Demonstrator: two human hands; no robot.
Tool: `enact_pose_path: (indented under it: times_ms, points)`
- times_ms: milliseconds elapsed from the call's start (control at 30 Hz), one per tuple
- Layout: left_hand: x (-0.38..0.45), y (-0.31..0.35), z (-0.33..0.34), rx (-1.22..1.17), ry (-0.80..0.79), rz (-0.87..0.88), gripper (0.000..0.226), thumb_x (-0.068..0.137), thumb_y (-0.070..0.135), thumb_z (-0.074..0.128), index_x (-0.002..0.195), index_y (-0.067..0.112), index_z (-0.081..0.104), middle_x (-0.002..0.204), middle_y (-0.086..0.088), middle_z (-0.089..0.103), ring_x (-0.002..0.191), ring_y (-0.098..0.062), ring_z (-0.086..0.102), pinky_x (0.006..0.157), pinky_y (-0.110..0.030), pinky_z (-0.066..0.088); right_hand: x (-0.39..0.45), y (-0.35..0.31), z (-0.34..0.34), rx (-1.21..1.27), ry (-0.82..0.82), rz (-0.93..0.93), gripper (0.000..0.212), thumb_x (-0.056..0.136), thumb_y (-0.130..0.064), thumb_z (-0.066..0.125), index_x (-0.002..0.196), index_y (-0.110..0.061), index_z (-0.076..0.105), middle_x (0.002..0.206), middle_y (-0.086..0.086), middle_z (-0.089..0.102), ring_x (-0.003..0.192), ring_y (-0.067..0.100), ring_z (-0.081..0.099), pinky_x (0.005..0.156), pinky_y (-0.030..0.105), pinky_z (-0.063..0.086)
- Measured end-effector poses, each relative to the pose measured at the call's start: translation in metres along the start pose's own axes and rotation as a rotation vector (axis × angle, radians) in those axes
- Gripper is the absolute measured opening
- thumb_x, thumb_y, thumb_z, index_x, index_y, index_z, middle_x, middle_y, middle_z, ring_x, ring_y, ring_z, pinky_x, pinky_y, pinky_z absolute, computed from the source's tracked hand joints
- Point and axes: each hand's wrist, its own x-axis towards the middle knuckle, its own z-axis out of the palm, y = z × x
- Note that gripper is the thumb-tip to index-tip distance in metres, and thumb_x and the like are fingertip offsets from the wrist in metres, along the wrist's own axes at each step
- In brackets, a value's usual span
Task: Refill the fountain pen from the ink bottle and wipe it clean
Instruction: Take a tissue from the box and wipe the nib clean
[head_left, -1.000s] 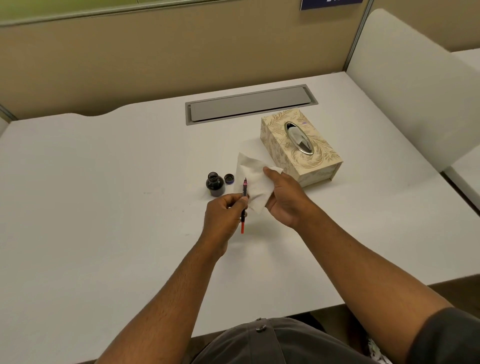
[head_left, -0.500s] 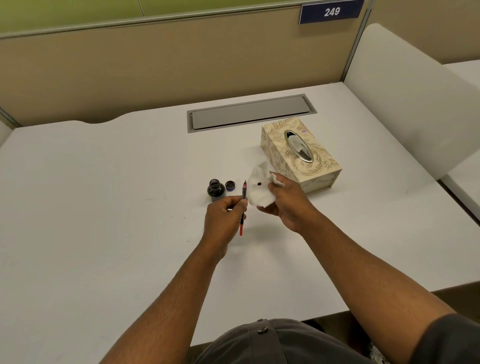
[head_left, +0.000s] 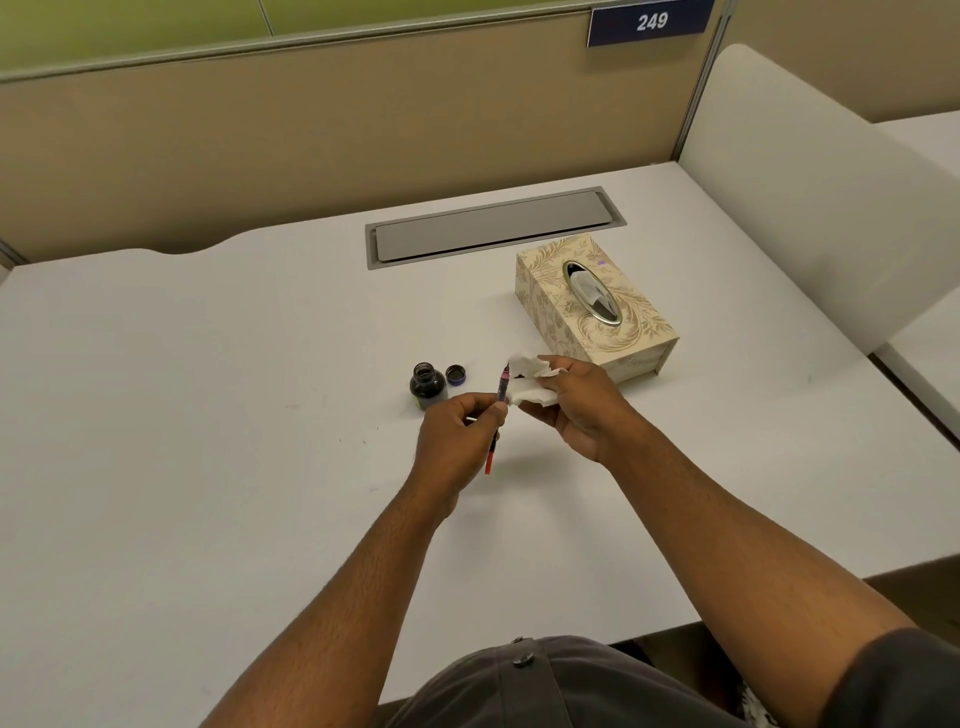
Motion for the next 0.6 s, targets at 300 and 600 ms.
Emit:
enact_pose_path:
  times_ms: [300,600]
  points:
    - [0.0003,-0.0002,-0.0062,-0.042,0.042,0.009,0.014,0.090,0.025,0.063,0.098,0.020,0.072,0.084,0.001,0.069,0.079,-0.016,0.066,0.083,-0.038,0.057,0.0049,0.0035,-0.0024,-0.025,0.072,-0.001,0.042,0.084,0.019,0.044,0.107,-0.008,0.065,0.105,0.011,0.065,0.087,0.023,0.061,0.058,0.028,0.052]
    - [0.0031,0.0020,-0.0084,-0.030,0.041,0.028,0.011,0.089,0.024,0.062,0.093,0.024,0.072,0.084,0.000,0.071,0.078,-0.016,0.066,0.080,-0.035,0.056,0.0057,0.0014,0.0000,0.173,-0.008,0.116,0.008,0.087,-0.001,0.048,0.086,0.001,0.055,0.089,0.017,0.059,0.077,0.024,0.060,0.076,0.030,0.053]
